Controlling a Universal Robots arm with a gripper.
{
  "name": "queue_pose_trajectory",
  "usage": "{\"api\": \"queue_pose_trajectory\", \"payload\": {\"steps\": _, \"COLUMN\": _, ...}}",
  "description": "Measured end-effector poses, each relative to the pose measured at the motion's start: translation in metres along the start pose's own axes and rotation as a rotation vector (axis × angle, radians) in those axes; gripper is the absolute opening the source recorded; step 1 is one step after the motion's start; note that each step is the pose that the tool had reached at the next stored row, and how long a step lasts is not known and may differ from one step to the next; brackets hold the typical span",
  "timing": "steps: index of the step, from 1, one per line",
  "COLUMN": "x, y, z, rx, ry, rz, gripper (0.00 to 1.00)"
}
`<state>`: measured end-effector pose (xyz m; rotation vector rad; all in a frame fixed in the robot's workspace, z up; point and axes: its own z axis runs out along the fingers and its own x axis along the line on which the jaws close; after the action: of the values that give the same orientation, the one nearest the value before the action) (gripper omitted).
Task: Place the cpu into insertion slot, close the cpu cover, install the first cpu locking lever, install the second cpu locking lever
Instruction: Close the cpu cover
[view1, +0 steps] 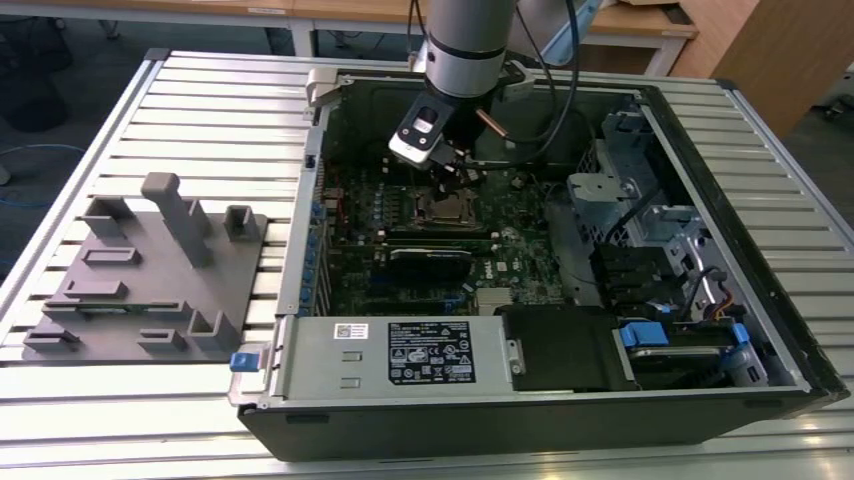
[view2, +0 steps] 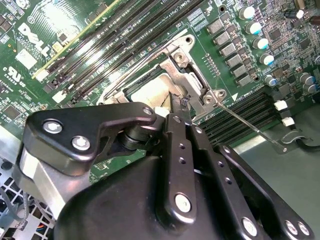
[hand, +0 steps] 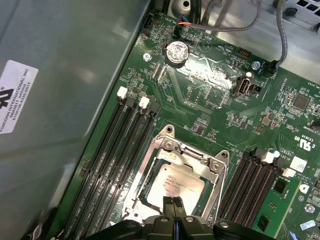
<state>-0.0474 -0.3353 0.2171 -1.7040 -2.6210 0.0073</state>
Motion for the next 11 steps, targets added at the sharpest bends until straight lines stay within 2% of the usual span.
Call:
{"api": "queue_pose_trajectory", "payload": {"steps": 6, "x": 0.0, "y": 0.0, "z": 0.0, "rx": 0.0005, "ry": -0.0006, "rz": -0.044, "gripper": 0.1}}
{"api": "queue_pose_trajectory", "payload": {"steps": 11, "x": 0.0, "y": 0.0, "z": 0.0, "rx": 0.0006, "ry": -0.0007, "rz": -0.054, "gripper": 0.1}}
